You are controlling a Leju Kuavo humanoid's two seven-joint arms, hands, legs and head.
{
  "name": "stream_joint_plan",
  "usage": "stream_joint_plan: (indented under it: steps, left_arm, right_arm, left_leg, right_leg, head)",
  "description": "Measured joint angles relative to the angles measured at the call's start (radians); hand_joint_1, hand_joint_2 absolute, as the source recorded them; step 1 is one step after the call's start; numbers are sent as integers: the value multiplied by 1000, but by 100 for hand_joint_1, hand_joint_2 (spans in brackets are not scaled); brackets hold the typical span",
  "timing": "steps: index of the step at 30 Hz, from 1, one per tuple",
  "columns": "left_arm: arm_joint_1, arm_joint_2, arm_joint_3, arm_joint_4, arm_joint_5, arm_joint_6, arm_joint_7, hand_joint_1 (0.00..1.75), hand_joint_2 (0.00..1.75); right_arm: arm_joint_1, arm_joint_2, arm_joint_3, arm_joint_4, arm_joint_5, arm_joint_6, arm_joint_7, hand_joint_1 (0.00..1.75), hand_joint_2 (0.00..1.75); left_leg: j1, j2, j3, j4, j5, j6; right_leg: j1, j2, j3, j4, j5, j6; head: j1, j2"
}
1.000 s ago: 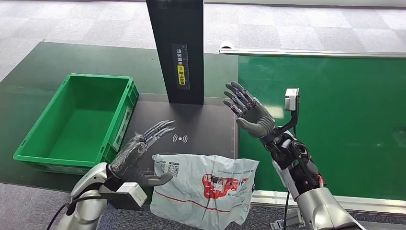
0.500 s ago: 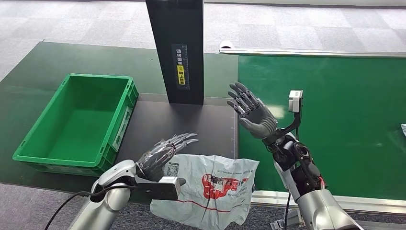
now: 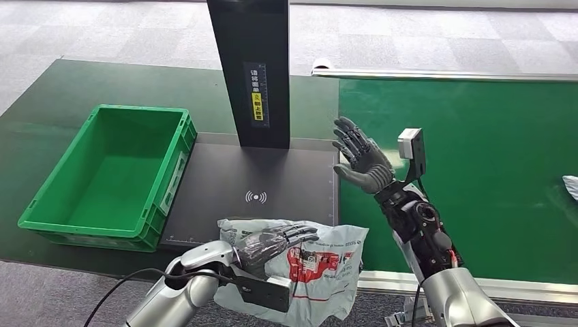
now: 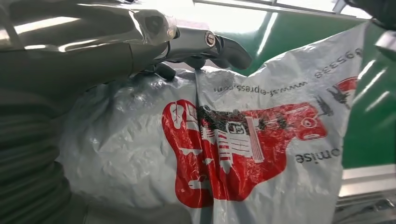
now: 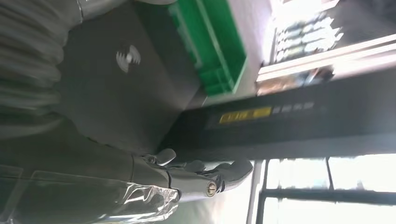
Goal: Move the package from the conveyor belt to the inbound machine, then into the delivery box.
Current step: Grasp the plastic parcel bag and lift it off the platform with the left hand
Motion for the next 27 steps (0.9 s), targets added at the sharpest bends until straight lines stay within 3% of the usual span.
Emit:
stream_joint_plan:
  steps: [3, 6, 18, 22, 27]
  left_arm:
    - [-1, -3, 1, 13, 2, 42, 46, 168, 175]
    - [-1, -3, 12, 16, 4, 70, 72, 173, 175]
    - [-2, 2, 46, 16, 16, 109, 89, 175, 175]
    - [-2, 0, 68, 12, 30, 206, 83, 175, 175]
    - [5, -10, 131, -36, 83, 408, 51, 175, 175]
  right_arm:
    - [0, 1, -1, -2, 155, -154, -16, 0, 175]
    - [4, 2, -10, -10, 249, -221, -12, 0, 175]
    - [61, 0, -58, -27, 262, -164, -4, 0, 175]
    - [83, 0, -63, -27, 245, -145, -5, 0, 175]
    - [122, -1, -69, -45, 228, -129, -20, 0, 175]
  left_leg:
    - [0, 0, 0, 0, 0, 0]
    - [0, 0, 0, 0, 0, 0]
    - [0, 0, 0, 0, 0, 0]
    - [0, 0, 0, 0, 0, 0]
    - [0, 0, 0, 0, 0, 0]
  right_leg:
    - [0, 0, 0, 0, 0, 0]
    - [0, 0, 0, 0, 0, 0]
    - [0, 0, 0, 0, 0, 0]
    - [0, 0, 0, 0, 0, 0]
    - [0, 0, 0, 0, 0, 0]
  head:
    - [0, 0]
    - [0, 0]
    - [0, 0]
    - [0, 0]
    - [0, 0]
